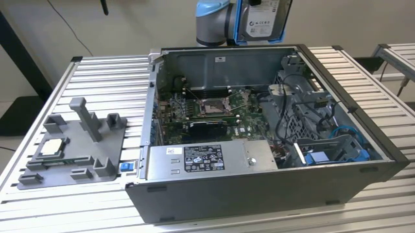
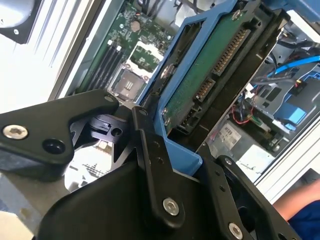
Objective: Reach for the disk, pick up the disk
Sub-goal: 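Pick up the disk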
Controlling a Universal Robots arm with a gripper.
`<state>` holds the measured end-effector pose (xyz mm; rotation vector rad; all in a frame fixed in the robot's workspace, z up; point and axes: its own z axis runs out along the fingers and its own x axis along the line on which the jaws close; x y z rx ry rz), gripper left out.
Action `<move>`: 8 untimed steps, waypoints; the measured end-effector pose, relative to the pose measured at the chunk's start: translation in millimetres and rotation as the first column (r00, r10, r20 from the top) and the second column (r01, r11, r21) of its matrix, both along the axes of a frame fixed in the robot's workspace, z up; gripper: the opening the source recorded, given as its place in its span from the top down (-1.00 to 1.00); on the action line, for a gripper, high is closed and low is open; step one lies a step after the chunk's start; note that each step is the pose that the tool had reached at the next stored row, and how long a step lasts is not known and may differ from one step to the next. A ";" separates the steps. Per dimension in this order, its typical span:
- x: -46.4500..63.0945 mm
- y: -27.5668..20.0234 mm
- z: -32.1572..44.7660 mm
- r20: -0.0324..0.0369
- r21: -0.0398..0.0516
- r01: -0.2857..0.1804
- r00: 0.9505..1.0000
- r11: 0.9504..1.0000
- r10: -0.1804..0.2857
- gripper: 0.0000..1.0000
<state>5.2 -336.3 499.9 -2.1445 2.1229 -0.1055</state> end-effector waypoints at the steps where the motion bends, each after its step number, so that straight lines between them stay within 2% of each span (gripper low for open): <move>1: 2.4 0.0 0.0 0.000 0.000 0.000 1.000 1.000 0.000 1.00; 8: 22.1 0.0 0.1 0.000 0.000 0.000 1.000 1.000 0.000 1.00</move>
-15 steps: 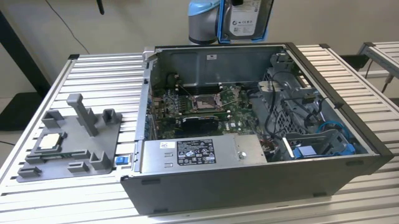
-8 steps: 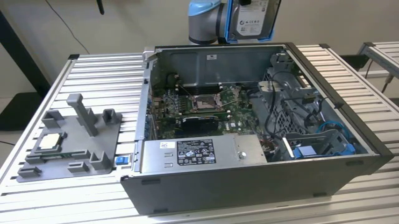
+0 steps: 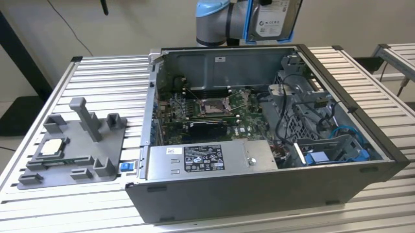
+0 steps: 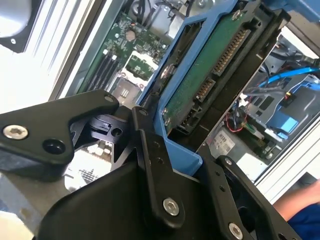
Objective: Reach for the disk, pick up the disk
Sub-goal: 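Pick up the disk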
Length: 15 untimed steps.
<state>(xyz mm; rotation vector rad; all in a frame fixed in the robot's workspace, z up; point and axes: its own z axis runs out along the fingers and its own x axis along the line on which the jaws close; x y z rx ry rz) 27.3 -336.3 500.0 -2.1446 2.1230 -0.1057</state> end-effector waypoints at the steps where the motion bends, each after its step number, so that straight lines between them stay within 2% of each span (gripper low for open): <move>1: 3.4 0.0 0.0 0.000 0.000 0.000 1.000 1.000 0.000 1.00; 10: 28.4 0.0 -0.1 0.000 0.000 0.000 1.000 1.000 0.000 1.00; 15: 33.4 0.0 -0.1 0.000 0.000 0.000 1.000 1.000 0.000 1.00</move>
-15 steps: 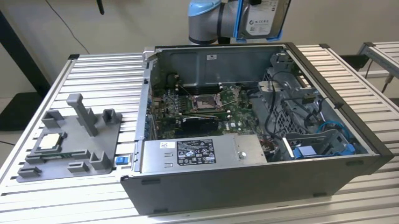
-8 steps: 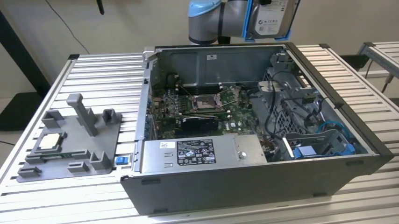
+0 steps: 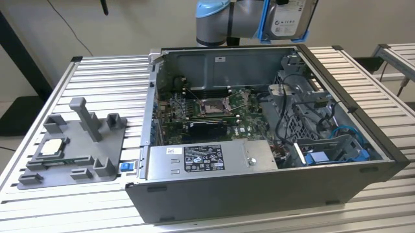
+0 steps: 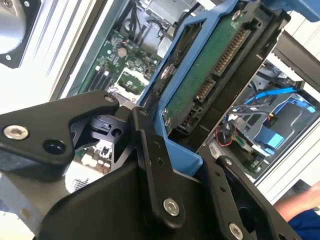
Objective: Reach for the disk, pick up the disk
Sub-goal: 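Pick up the disk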
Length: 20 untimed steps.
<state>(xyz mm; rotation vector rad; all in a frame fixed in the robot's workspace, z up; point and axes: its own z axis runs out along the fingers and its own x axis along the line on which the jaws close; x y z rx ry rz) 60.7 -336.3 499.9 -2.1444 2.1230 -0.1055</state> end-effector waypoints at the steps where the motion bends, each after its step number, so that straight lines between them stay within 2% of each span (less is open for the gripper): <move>1: 0.3 0.0 0.0 0.000 0.000 0.000 1.000 1.000 0.000 1.00; 11: 0.7 -1.7 0.0 0.000 0.000 0.000 1.000 1.000 0.000 1.00; 15: 0.7 -5.0 0.0 0.000 0.000 0.000 1.000 1.000 0.000 1.00; 20: 0.7 -11.5 0.0 -0.001 0.000 0.000 1.000 1.000 0.000 1.00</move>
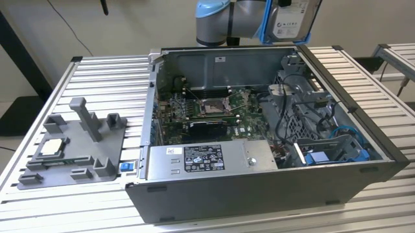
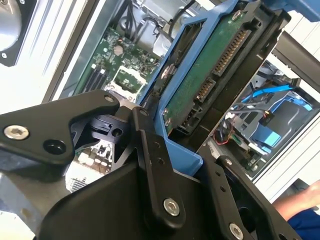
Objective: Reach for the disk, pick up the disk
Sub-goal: 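Pick up the disk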
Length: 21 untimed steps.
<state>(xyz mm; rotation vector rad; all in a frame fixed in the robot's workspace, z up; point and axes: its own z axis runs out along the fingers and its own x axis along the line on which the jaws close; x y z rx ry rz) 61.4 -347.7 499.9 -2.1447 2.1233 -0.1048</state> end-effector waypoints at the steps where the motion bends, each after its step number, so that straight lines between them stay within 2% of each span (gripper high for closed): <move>1: 0.0 -1.4 0.0 0.000 0.000 0.000 1.000 1.000 0.000 1.00; 12: 0.0 -18.0 0.0 -0.002 0.000 0.000 1.000 1.000 0.000 1.00; 21: 0.0 -33.6 -0.1 -0.003 0.000 0.000 1.000 1.000 0.000 1.00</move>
